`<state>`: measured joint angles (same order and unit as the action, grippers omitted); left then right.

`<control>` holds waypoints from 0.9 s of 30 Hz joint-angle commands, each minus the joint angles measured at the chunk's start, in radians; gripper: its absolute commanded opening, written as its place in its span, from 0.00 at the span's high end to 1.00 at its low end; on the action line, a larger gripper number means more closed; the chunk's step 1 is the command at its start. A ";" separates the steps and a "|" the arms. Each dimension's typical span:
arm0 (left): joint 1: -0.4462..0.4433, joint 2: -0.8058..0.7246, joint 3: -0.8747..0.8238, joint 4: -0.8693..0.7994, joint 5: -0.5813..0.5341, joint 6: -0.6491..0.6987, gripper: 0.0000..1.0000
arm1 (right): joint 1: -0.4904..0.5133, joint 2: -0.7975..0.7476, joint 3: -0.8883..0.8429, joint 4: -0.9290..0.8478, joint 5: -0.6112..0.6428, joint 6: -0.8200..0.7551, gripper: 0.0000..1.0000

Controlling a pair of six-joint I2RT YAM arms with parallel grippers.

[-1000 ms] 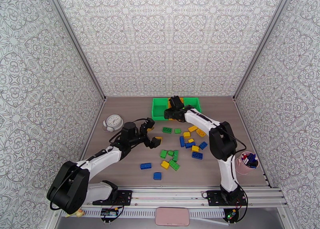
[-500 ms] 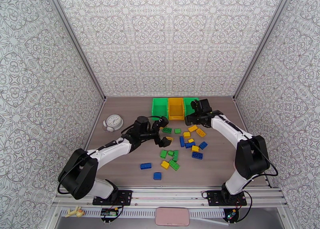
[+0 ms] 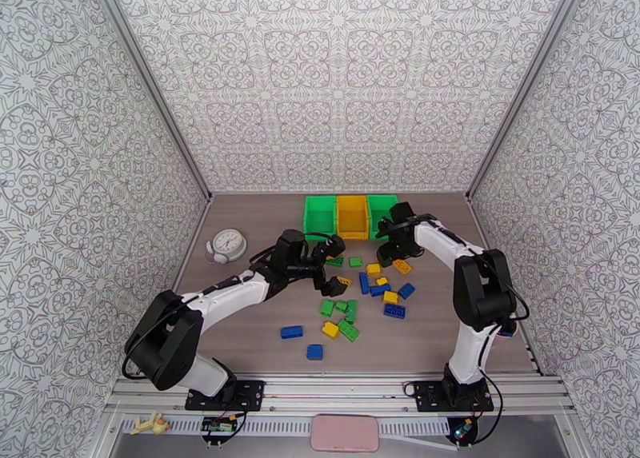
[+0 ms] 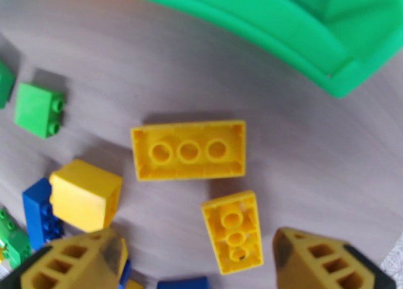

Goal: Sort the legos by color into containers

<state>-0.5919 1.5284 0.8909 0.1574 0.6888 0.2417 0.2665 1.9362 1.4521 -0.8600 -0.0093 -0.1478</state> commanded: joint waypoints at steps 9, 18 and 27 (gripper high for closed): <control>-0.010 0.038 0.053 -0.005 0.032 0.033 0.00 | -0.006 0.104 0.083 -0.107 0.067 -0.046 0.28; -0.024 0.060 0.072 -0.029 0.030 0.070 0.00 | -0.015 0.121 0.057 -0.116 0.102 -0.069 0.45; -0.041 0.071 0.100 -0.057 0.022 0.076 0.00 | -0.016 0.099 0.026 -0.091 0.100 -0.047 0.67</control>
<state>-0.6216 1.5902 0.9550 0.1303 0.6956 0.2970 0.2550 2.0449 1.5055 -0.9585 0.0780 -0.2070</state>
